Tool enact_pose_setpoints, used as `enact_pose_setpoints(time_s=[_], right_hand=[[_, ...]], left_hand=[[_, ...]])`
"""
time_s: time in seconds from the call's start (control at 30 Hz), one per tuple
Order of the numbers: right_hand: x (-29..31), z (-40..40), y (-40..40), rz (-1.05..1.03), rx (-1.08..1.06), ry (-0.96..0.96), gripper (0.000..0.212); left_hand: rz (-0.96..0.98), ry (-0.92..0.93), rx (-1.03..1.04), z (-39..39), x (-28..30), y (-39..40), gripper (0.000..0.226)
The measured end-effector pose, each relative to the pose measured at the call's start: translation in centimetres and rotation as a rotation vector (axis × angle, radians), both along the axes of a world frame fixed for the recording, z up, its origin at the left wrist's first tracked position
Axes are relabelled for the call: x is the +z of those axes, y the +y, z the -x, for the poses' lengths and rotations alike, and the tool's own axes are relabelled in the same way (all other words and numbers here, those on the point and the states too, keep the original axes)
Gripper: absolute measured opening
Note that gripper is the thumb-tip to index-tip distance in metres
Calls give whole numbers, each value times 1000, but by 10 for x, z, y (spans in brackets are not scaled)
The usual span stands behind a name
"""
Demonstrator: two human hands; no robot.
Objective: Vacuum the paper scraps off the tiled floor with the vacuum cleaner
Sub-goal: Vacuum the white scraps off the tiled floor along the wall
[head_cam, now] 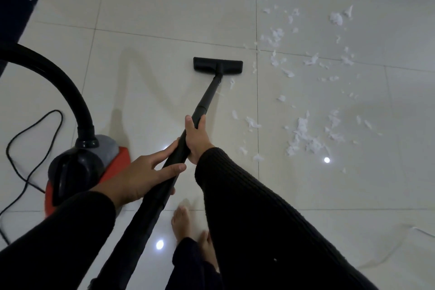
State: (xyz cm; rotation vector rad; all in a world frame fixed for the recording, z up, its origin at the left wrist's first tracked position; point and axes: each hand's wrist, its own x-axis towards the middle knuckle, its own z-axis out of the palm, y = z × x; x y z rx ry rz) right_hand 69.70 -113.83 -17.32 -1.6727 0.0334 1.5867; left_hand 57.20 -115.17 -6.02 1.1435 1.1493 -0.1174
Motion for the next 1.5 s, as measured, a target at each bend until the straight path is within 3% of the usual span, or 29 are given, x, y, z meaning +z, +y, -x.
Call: enact_pose_setpoints(time_s=[0.3,0.9,1.5], right_hand=[[3,20,-51,2,-16,28,70],[12,78,-125,-6,-104,-38,70],[9,75,-217,28,-98,-54,71]], left_hand=[[51,28,24,18,5,-48,53],[27,3,-124,81,0,-109,64],[29,8,-120,75,7,-196,53]])
